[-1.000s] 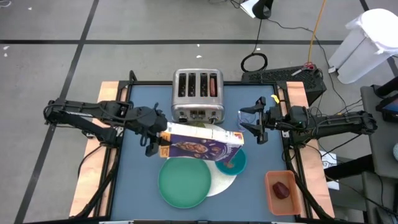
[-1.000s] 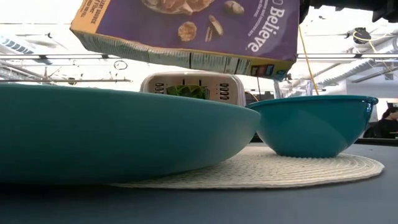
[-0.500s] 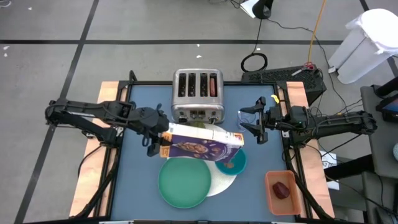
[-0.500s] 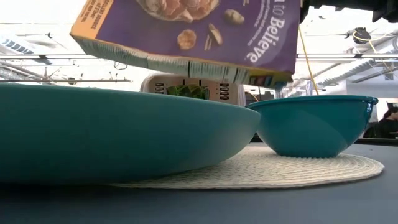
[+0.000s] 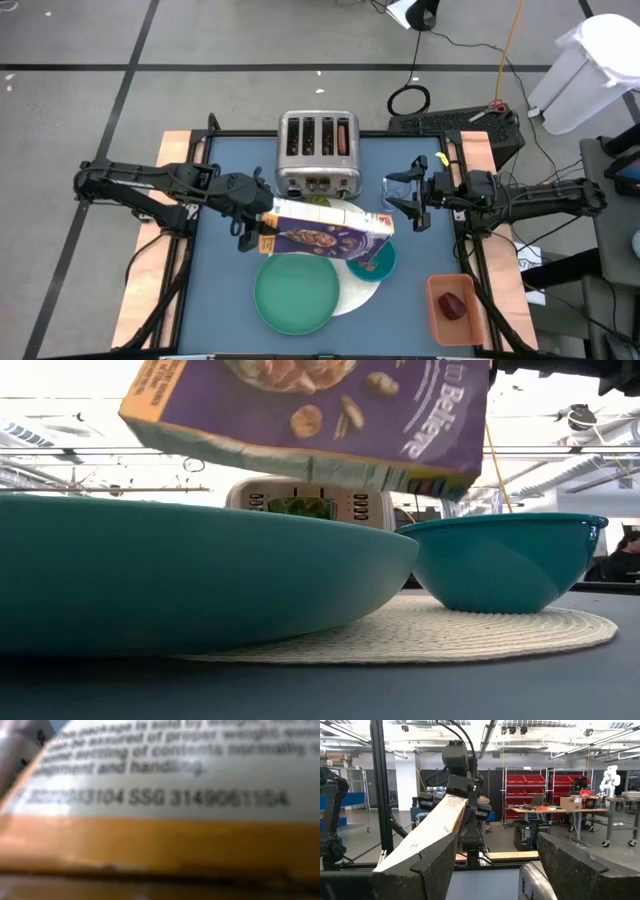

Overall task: Arrange a breakfast setting
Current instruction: Pour the cereal into the blue bowl

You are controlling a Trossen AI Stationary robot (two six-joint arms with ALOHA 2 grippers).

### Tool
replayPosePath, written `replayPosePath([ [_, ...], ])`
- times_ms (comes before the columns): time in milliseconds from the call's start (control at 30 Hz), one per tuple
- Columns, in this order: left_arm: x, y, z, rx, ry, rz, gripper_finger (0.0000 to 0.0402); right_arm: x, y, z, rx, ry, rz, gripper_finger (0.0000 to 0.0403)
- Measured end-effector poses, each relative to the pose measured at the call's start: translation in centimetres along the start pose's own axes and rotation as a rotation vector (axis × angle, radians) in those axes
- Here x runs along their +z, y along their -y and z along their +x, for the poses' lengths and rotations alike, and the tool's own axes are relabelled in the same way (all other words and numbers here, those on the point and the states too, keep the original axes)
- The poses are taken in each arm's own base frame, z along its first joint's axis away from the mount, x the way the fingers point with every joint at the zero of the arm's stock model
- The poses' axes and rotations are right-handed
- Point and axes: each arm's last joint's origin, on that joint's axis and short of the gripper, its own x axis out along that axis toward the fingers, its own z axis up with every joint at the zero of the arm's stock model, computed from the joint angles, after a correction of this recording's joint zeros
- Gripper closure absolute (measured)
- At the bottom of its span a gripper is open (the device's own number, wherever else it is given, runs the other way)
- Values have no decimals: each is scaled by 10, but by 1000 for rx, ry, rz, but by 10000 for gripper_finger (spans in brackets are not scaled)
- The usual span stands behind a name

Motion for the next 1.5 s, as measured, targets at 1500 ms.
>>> replayPosePath([
  [1500,14,3,-13,22,67,-52,227,-22,-5,14,129,-127,54,135],
])
